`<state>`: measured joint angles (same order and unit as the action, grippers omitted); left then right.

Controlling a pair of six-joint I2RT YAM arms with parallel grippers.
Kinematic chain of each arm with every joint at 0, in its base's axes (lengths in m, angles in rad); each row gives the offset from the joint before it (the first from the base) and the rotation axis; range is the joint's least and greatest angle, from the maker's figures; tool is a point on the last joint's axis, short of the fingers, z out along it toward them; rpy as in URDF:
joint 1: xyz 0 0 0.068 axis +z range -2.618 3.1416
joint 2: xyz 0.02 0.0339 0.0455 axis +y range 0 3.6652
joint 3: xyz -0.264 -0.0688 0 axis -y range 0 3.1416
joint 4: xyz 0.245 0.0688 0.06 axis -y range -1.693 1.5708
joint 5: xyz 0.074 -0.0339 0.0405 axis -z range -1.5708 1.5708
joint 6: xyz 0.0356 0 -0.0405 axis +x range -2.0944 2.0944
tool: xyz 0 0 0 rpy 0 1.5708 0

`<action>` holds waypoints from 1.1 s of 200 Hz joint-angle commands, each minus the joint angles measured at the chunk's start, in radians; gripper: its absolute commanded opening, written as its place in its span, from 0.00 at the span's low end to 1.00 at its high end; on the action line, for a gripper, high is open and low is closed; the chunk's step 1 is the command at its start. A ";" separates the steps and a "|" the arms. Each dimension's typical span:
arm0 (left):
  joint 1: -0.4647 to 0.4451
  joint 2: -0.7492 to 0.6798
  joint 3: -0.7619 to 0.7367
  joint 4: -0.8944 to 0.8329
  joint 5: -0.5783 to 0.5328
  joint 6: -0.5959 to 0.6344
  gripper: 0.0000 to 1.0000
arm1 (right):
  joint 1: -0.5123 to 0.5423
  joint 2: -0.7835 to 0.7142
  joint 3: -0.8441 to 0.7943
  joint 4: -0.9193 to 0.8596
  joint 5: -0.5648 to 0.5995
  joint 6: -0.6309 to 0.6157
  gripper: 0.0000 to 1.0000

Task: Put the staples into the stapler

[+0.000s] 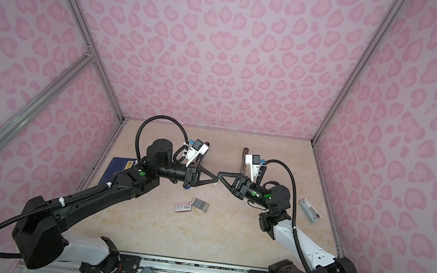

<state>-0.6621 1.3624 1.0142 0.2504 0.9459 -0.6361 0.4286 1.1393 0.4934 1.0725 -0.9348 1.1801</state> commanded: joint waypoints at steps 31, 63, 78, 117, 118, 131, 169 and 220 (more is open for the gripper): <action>0.001 -0.005 0.001 0.046 0.002 -0.013 0.03 | -0.001 0.002 0.000 0.055 -0.019 0.007 0.20; 0.001 -0.006 0.005 0.041 -0.005 -0.017 0.23 | -0.001 -0.005 0.002 0.030 -0.012 -0.008 0.20; 0.001 -0.008 0.005 0.038 -0.011 -0.019 0.35 | -0.001 -0.012 0.005 -0.002 -0.007 -0.029 0.19; 0.004 -0.024 -0.007 0.035 -0.037 -0.017 0.42 | -0.008 -0.037 0.011 -0.095 0.016 -0.084 0.18; 0.004 -0.024 -0.008 0.035 -0.038 -0.016 0.42 | -0.008 -0.038 0.011 -0.097 0.017 -0.085 0.18; 0.009 -0.029 -0.017 0.037 -0.045 -0.019 0.43 | -0.016 -0.048 0.014 -0.132 0.022 -0.103 0.18; 0.027 -0.037 -0.043 0.012 -0.081 -0.010 0.43 | -0.049 -0.082 0.022 -0.301 0.037 -0.185 0.21; 0.052 -0.062 -0.095 -0.012 -0.132 -0.006 0.46 | -0.087 -0.143 0.007 -0.523 0.064 -0.285 0.28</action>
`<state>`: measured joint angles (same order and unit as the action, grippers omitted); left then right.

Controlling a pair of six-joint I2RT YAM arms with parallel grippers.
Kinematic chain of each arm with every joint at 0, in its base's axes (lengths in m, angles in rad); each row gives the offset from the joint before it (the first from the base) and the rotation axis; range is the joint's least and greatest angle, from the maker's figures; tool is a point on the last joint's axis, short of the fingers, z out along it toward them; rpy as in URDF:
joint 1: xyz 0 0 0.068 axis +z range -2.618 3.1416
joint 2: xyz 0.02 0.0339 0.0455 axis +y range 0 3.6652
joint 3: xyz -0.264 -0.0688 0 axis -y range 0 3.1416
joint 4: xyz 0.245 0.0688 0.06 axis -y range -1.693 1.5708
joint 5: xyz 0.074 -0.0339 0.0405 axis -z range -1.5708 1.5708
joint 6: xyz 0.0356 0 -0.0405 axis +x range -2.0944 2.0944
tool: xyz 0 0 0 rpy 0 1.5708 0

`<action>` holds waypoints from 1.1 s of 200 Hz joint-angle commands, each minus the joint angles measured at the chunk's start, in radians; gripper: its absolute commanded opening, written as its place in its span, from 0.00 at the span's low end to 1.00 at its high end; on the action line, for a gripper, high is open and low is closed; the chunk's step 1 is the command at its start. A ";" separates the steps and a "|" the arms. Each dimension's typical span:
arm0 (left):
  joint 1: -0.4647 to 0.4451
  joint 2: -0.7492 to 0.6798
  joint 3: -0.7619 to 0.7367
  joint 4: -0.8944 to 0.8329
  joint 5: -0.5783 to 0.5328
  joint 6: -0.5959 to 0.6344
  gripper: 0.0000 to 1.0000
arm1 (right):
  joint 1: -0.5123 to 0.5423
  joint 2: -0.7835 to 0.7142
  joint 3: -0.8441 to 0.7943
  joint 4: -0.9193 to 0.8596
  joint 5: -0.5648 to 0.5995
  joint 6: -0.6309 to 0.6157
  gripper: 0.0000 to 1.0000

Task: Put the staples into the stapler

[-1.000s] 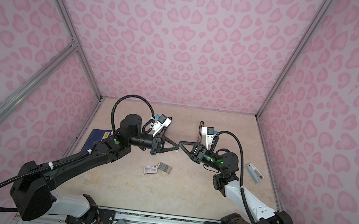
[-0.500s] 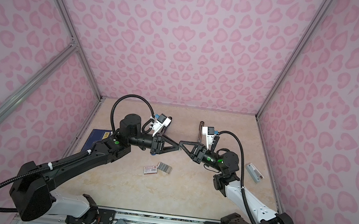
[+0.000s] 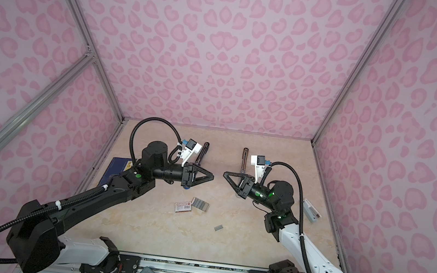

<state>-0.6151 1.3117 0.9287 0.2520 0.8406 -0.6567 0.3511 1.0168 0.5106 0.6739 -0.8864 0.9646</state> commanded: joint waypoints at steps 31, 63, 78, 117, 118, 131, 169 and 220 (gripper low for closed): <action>0.005 -0.009 -0.023 -0.107 -0.062 0.052 0.52 | -0.017 -0.072 0.023 -0.438 0.097 -0.227 0.33; -0.051 0.022 0.003 -0.386 -0.208 0.202 0.56 | -0.029 -0.127 0.035 -0.720 0.217 -0.337 0.37; -0.125 0.070 0.044 -0.536 -0.312 0.284 0.56 | -0.052 -0.152 0.005 -0.756 0.204 -0.332 0.36; -0.241 0.198 0.065 -0.605 -0.410 0.298 0.52 | -0.090 -0.244 -0.058 -0.847 0.227 -0.308 0.41; -0.242 0.199 0.066 -0.606 -0.414 0.299 0.52 | -0.092 -0.246 -0.059 -0.853 0.229 -0.309 0.41; -0.289 0.248 0.094 -0.635 -0.456 0.325 0.48 | -0.105 -0.276 -0.068 -0.910 0.254 -0.320 0.41; -0.405 0.396 0.203 -0.758 -0.594 0.406 0.37 | -0.157 -0.341 -0.118 -1.004 0.258 -0.333 0.38; -0.458 0.470 0.248 -0.783 -0.631 0.445 0.29 | -0.175 -0.388 -0.170 -0.999 0.256 -0.306 0.37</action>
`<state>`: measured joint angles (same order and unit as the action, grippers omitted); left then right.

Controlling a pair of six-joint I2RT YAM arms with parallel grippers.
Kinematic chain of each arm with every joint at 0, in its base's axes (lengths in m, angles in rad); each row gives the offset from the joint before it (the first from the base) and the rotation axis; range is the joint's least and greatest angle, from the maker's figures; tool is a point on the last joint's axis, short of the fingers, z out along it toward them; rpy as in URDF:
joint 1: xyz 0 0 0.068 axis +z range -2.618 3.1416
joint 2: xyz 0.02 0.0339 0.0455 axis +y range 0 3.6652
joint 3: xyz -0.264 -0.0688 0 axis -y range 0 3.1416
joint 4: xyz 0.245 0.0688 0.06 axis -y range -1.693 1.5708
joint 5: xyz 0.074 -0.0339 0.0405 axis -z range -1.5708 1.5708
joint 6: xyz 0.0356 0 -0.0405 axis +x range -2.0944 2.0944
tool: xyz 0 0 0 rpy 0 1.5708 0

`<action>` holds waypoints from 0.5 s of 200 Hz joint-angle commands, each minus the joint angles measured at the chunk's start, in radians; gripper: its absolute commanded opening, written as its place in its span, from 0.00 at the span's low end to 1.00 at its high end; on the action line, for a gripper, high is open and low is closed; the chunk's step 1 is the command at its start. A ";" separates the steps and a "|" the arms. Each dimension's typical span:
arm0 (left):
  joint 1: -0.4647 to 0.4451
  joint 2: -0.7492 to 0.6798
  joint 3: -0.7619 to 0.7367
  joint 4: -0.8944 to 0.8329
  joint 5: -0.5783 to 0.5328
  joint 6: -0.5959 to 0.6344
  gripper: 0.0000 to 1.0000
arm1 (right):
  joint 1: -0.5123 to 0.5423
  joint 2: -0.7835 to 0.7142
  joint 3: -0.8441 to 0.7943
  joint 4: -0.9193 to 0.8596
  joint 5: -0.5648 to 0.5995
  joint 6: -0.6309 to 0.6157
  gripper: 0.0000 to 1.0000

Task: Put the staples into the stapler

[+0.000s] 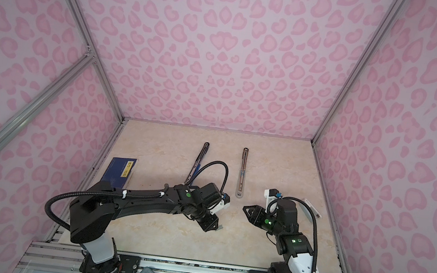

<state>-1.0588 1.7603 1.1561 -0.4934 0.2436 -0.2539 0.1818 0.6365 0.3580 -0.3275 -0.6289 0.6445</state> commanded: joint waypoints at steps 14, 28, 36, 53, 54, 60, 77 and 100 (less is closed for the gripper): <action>-0.026 0.029 0.030 -0.034 -0.026 0.049 0.29 | -0.009 -0.006 -0.022 0.009 -0.002 0.015 0.37; -0.035 0.047 0.048 -0.041 -0.029 0.058 0.30 | -0.010 -0.001 -0.026 0.017 -0.002 0.017 0.36; -0.039 0.060 0.059 -0.049 -0.035 0.062 0.30 | -0.010 0.002 -0.028 0.024 -0.006 0.019 0.36; -0.045 0.085 0.076 -0.057 -0.054 0.069 0.31 | -0.012 0.003 -0.031 0.034 -0.009 0.024 0.36; -0.045 0.087 0.077 -0.057 -0.055 0.068 0.32 | -0.011 0.003 -0.031 0.035 -0.009 0.023 0.36; -0.046 0.094 0.083 -0.059 -0.060 0.070 0.32 | -0.011 0.002 -0.032 0.036 -0.010 0.025 0.35; -0.049 0.109 0.101 -0.062 -0.071 0.072 0.32 | -0.013 0.002 -0.034 0.036 -0.012 0.025 0.35; -0.049 0.123 0.119 -0.066 -0.074 0.074 0.32 | -0.016 0.002 -0.037 0.039 -0.016 0.023 0.35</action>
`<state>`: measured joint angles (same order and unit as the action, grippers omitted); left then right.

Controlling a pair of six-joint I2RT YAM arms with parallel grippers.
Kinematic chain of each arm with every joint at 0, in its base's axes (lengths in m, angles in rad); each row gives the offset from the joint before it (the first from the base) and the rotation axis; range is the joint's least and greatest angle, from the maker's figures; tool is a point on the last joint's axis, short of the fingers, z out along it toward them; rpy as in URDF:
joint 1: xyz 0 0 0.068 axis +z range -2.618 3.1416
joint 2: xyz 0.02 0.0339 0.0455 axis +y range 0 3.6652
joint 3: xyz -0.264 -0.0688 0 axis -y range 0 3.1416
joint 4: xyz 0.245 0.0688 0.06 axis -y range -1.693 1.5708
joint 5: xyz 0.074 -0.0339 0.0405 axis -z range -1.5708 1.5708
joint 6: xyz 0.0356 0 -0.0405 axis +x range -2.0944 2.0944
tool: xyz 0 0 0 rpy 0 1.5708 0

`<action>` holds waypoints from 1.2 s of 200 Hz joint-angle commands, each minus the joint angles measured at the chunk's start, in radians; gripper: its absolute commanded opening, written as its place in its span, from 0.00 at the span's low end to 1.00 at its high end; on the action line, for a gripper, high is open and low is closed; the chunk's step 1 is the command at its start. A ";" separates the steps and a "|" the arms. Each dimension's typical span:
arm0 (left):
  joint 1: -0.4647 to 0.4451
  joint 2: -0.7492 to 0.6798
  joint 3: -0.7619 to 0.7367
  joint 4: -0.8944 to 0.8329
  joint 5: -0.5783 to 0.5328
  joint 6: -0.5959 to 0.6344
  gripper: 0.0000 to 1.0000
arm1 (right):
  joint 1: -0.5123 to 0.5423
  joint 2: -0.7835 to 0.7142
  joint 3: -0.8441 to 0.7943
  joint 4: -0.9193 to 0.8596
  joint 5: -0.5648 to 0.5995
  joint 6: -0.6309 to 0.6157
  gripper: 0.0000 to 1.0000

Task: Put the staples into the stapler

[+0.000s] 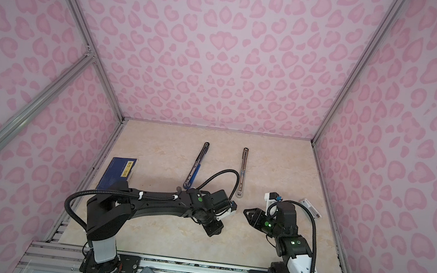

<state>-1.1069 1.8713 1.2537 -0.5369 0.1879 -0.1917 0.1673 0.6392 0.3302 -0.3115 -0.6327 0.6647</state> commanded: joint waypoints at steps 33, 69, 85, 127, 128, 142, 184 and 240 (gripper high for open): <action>-0.003 0.035 0.035 -0.031 -0.001 0.012 0.29 | -0.009 -0.001 -0.010 0.028 -0.019 0.004 0.35; -0.008 0.049 0.042 -0.031 -0.004 0.013 0.29 | -0.015 0.002 -0.010 0.034 -0.028 0.005 0.34; -0.009 0.060 0.045 -0.034 -0.005 0.016 0.30 | -0.018 0.003 -0.010 0.037 -0.033 0.006 0.34; -0.014 0.083 0.057 -0.047 -0.035 0.024 0.30 | -0.022 -0.018 -0.015 0.044 -0.038 0.019 0.34; -0.015 0.083 0.057 -0.047 -0.037 0.024 0.30 | -0.022 -0.019 -0.015 0.045 -0.038 0.019 0.34; -0.017 0.091 0.059 -0.049 -0.048 0.025 0.29 | -0.022 -0.024 -0.019 0.052 -0.042 0.026 0.34; -0.022 0.107 0.059 -0.052 -0.059 0.028 0.19 | -0.029 -0.028 -0.022 0.060 -0.048 0.031 0.34; -0.020 0.084 0.044 -0.057 -0.062 0.026 0.03 | -0.035 -0.032 -0.034 0.088 -0.055 0.052 0.34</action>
<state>-1.1286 1.9705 1.3079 -0.5713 0.1318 -0.1680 0.1326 0.6048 0.3054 -0.2665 -0.6743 0.6968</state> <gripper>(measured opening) 0.059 0.338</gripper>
